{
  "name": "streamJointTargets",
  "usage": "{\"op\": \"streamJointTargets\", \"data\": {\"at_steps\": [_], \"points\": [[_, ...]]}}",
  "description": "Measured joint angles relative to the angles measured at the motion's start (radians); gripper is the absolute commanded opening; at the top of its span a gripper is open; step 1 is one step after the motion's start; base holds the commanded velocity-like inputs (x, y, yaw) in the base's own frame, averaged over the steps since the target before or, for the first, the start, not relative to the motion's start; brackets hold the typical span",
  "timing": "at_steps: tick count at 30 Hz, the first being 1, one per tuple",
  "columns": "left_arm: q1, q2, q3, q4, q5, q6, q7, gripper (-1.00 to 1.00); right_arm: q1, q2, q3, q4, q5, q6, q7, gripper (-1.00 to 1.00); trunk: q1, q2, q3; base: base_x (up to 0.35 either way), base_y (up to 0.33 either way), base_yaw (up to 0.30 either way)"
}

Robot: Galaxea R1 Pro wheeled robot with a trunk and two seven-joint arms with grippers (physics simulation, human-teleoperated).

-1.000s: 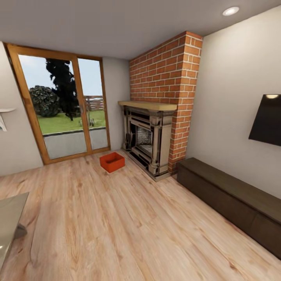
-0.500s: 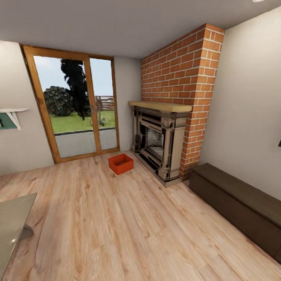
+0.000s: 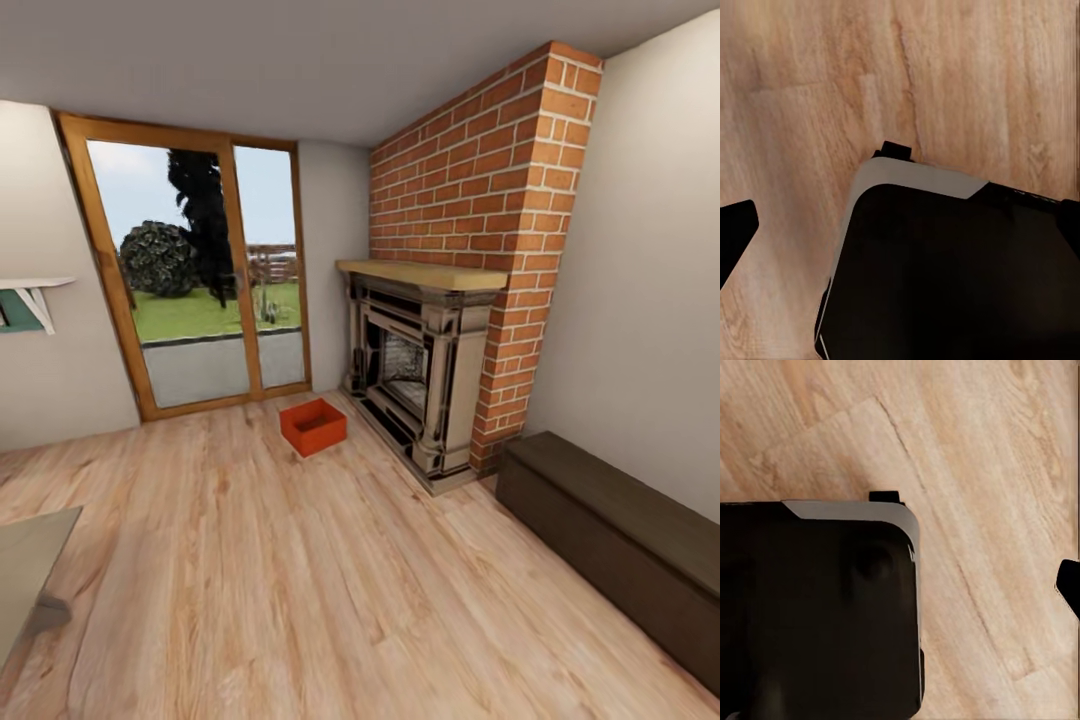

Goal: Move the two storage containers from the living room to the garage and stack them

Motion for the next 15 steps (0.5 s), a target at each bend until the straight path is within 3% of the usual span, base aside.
{"op": "streamJointTargets", "data": {"at_steps": [15], "points": [[0.000,0.000,0.000,0.000,0.000,0.000,0.000,1.00,0.000,0.001,0.000,0.000,0.000,0.000,0.000,1.00,0.000,0.000,0.000,0.319,-0.145,0.000]]}}
